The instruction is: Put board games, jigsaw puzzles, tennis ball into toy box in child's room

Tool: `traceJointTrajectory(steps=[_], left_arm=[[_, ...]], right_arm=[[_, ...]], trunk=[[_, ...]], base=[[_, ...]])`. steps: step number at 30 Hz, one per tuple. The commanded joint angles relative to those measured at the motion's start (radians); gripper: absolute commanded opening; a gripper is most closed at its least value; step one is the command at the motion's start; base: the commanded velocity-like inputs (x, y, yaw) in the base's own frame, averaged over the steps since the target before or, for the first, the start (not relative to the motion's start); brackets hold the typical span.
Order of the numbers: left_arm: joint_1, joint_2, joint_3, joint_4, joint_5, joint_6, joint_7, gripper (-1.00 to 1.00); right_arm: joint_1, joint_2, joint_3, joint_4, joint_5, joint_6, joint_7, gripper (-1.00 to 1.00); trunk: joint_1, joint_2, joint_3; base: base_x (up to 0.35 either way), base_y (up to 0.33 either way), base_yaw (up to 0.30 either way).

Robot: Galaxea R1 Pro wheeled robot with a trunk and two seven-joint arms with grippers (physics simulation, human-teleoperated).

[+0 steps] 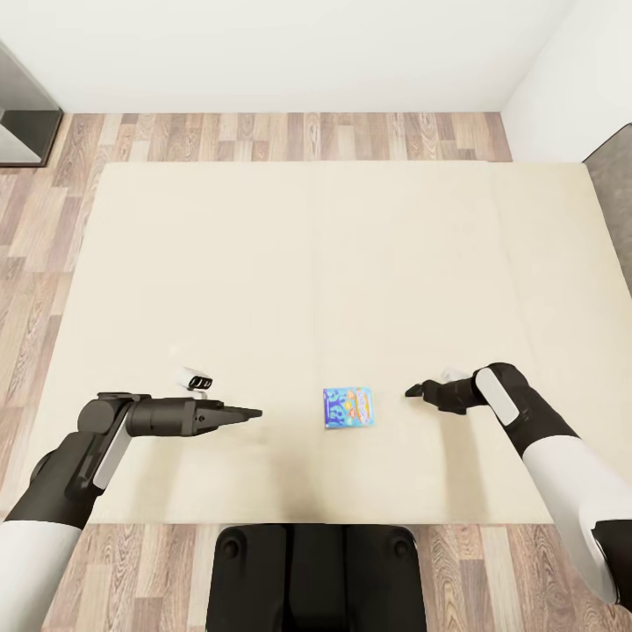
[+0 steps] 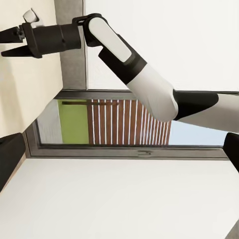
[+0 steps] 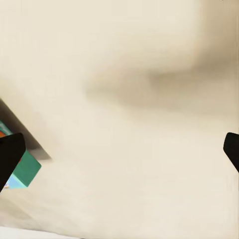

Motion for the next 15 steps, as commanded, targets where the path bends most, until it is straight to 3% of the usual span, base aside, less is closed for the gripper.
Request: traceJointTrajectory(steps=[1,15], left_arm=[[0.000,0.001,-0.002,0.000,0.001,0.011,-0.004,1.00],[0.000,0.001,-0.002,0.000,0.001,0.011,-0.004,1.00]], right_arm=[[0.000,-0.001,0.004,-0.001,0.007,0.003,0.006,1.00],[0.000,-0.002,0.004,-0.002,0.009,0.003,0.006,1.00]], trunk=[[0.001,-0.002,-0.001],[0.001,-0.002,-0.001]], base=[[0.000,0.000,0.000],[0.000,0.000,0.000]])
